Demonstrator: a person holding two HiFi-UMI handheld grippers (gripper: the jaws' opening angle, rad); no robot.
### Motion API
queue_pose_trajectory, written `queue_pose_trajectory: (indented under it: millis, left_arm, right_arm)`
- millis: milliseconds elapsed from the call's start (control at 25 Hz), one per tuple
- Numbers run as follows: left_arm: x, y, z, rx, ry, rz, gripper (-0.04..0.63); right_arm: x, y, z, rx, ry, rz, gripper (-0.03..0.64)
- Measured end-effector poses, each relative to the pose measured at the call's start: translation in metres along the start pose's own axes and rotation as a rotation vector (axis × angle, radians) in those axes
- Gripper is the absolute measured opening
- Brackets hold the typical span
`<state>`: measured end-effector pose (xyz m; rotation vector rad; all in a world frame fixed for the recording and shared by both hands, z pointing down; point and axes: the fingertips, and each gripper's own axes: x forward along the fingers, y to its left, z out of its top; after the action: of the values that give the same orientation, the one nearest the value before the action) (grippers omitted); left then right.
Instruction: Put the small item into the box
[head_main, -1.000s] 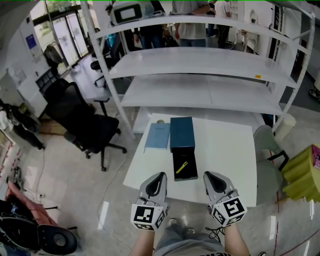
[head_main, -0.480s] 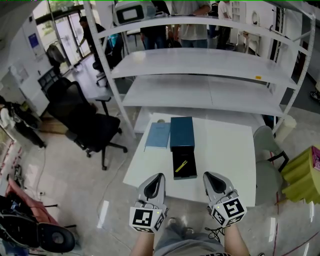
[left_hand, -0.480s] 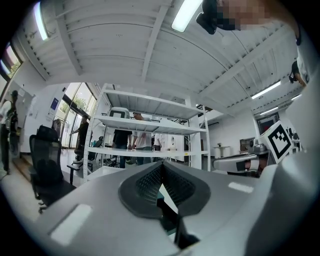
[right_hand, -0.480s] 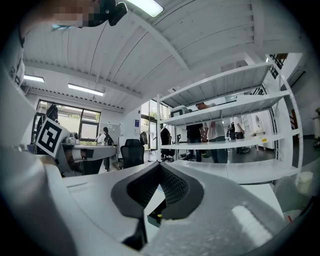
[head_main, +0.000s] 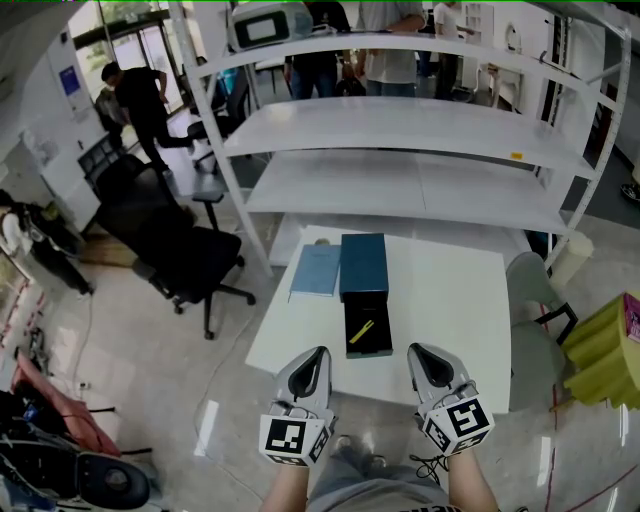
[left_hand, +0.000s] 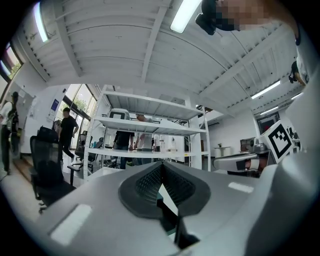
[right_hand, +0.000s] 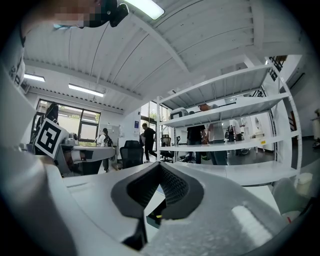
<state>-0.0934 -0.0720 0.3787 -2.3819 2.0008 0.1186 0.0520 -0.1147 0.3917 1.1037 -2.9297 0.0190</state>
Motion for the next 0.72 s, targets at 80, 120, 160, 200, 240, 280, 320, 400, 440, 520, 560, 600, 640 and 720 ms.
queue_pose_trajectory:
  millis: [80,120,160,200,240,280,320,400,440,520,560,600,640,720]
  left_arm:
    - [0.0001,-0.001,0.0007,-0.002,-0.003,0.0,0.018]
    - [0.0001,-0.0013,0.0014,-0.004,-0.006,0.001,0.018]
    - [0.0,-0.0015,0.0022,-0.006,-0.008,0.002,0.018]
    - [-0.0001,-0.0016,0.0033,-0.007,-0.009,0.003,0.018]
    - [-0.0001,-0.002,0.0039,-0.006,-0.01,0.003,0.018]
    - [-0.0001,-0.0025,0.0038,-0.006,-0.012,0.002,0.018]
    - [0.0001,-0.0031,0.0036,-0.006,-0.014,0.0,0.018]
    - [0.0003,-0.0042,0.0048,-0.007,-0.02,0.0,0.018]
    - [0.0003,-0.0044,0.0054,-0.008,-0.023,0.001,0.018]
    - [0.0002,-0.0046,0.0062,-0.011,-0.024,0.002,0.018]
    - [0.0001,-0.0047,0.0069,-0.011,-0.021,0.003,0.018]
    - [0.0001,-0.0048,0.0075,-0.01,-0.017,0.004,0.018]
    - [0.0002,-0.0048,0.0068,-0.008,-0.016,0.003,0.018]
    - [0.0007,-0.0047,0.0028,-0.007,-0.019,-0.002,0.018]
  right_arm:
    - [-0.0007,-0.0004,0.0006,-0.001,-0.001,0.0,0.003]
    - [-0.001,-0.0006,0.0004,-0.002,-0.001,0.001,0.003]
    - [-0.0011,-0.0006,0.0,-0.004,0.0,0.001,0.003]
    - [-0.0012,-0.0006,-0.0002,-0.006,0.001,0.001,0.003]
    - [-0.0014,-0.0007,0.0001,-0.008,0.002,0.0,0.003]
    - [-0.0016,-0.001,0.0006,-0.009,0.004,0.0,0.003]
    - [-0.0019,-0.0015,0.0011,-0.009,0.004,0.0,0.003]
    - [-0.0021,-0.0026,0.0014,-0.005,0.001,0.002,0.003]
    - [-0.0022,-0.0029,0.0015,-0.004,0.001,0.003,0.003]
    - [-0.0022,-0.0032,0.001,-0.005,0.001,0.004,0.003]
    - [-0.002,-0.0032,0.0004,-0.005,0.002,0.004,0.003]
    - [-0.0018,-0.0031,-0.0002,-0.005,0.002,0.004,0.003]
    - [-0.0015,-0.0031,-0.0007,-0.005,0.001,0.005,0.003]
    - [-0.0007,-0.0034,-0.0012,-0.005,0.0,0.005,0.003]
